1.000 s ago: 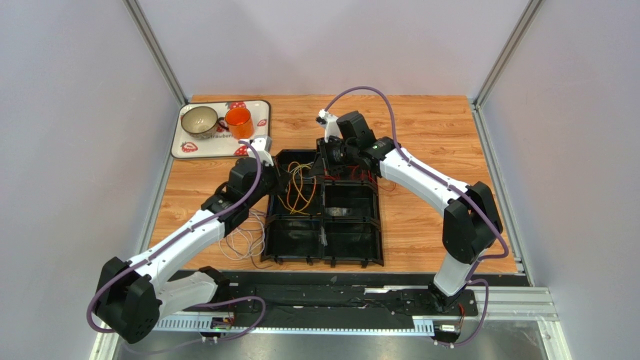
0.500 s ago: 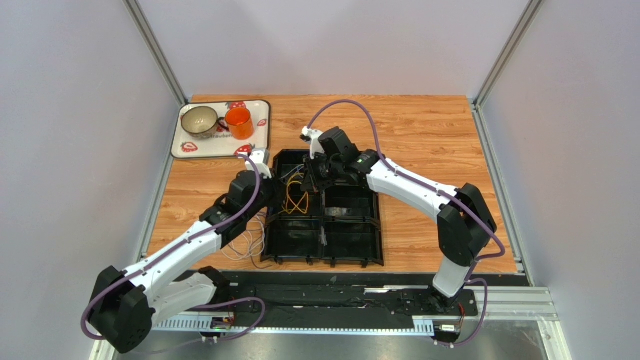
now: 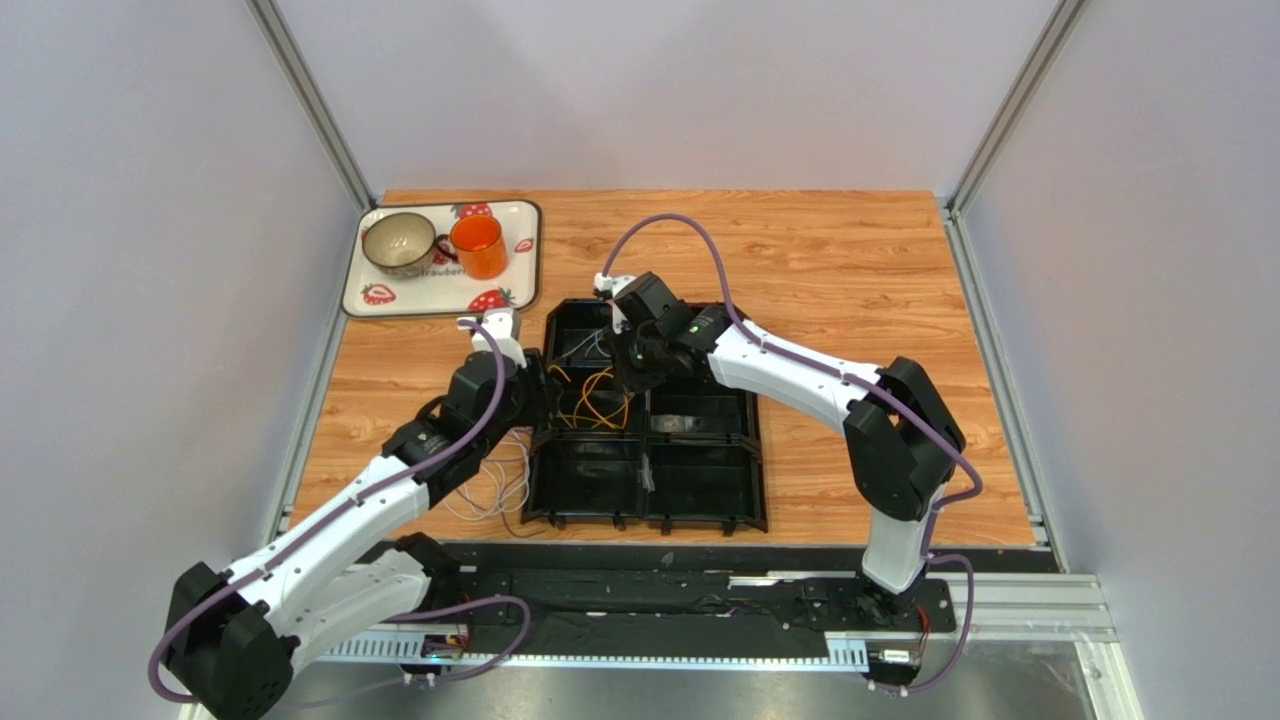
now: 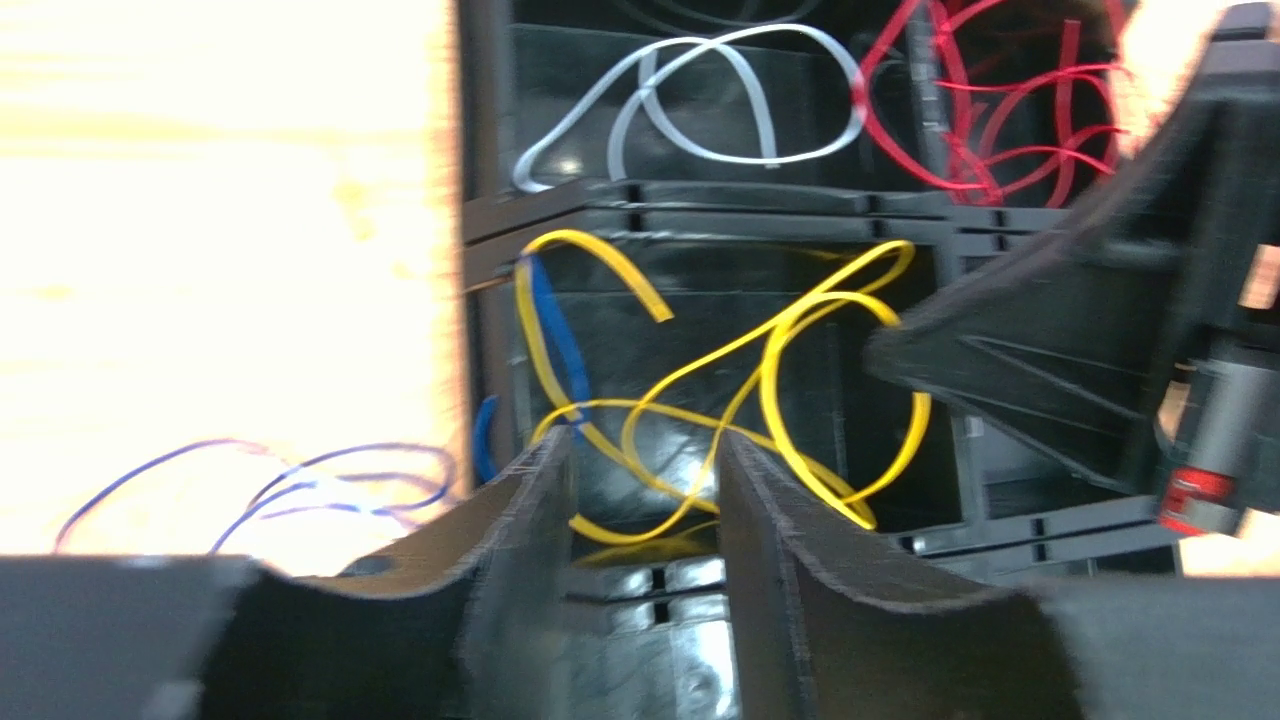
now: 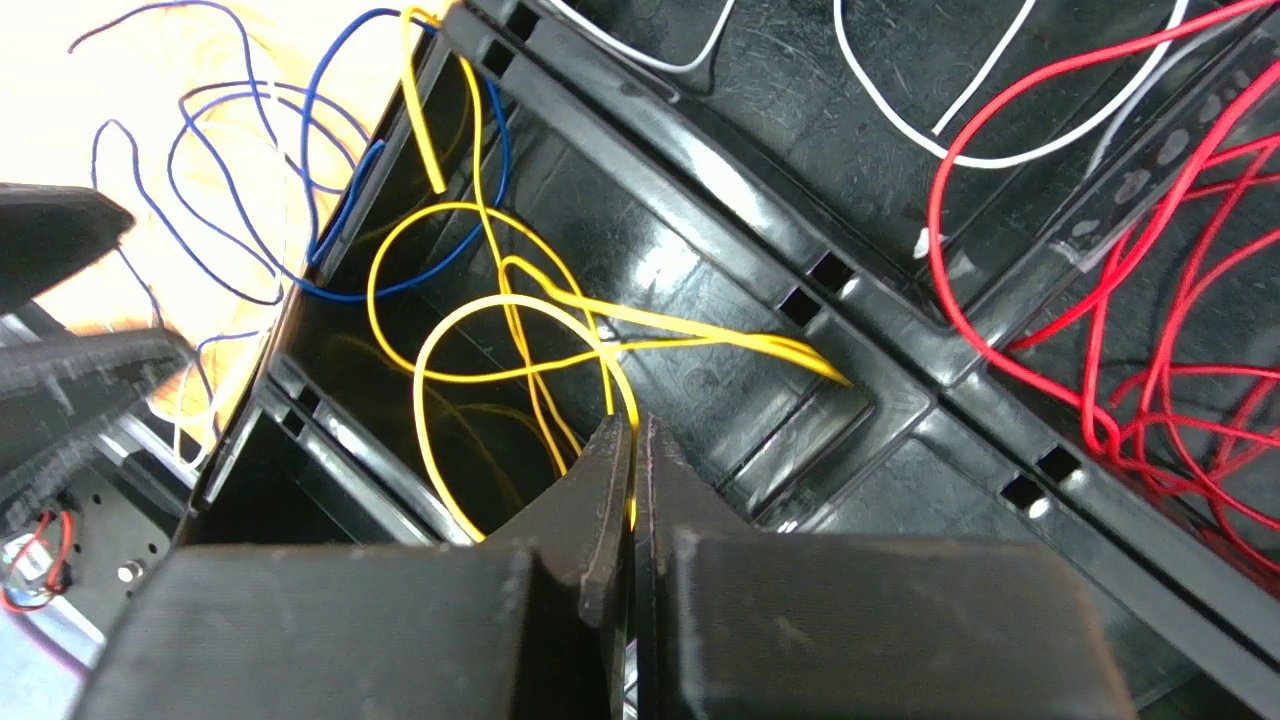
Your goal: Untangle the cables
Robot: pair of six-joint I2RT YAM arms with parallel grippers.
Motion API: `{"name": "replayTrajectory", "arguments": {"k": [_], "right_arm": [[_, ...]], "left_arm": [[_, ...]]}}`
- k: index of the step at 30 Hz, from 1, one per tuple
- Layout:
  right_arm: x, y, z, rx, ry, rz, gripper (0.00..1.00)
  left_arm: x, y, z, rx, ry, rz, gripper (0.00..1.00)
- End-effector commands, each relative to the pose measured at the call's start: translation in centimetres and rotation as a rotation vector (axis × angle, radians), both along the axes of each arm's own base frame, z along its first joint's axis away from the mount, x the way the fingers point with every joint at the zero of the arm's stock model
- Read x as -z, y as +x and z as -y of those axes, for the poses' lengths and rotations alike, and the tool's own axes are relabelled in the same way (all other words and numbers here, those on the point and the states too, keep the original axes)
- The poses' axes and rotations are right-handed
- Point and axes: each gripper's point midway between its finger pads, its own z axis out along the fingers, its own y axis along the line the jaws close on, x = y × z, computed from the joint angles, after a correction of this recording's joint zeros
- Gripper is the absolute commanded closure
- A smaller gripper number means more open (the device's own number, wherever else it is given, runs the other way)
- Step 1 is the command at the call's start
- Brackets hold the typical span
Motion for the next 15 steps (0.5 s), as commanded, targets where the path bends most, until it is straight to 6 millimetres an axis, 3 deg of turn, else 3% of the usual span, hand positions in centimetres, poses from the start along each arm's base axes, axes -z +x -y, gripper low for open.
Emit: {"name": "replayTrajectory", "arguments": {"k": [1,7,11,15], "right_arm": [[-2.8,0.8,-0.4,0.007,-0.035,0.100,1.00],[-4.8,0.9,-0.3,0.022,-0.061,0.162,0.93],[-4.7,1.2,0.4,0.038,-0.121,0.166,0.55],[-5.3,1.5,1.4,0.065,-0.184,0.206,0.47]], "left_arm": [[-1.4,-0.7,-2.2,-0.094,0.031,-0.002,0.54],[-0.1,-2.1,-2.9,-0.090,0.021,-0.022,0.53],[0.4,-2.0,-2.1,-0.053,0.016,-0.016,0.51],[1.2,-1.1,-1.8,-0.053,0.048,-0.026,0.51]]}}
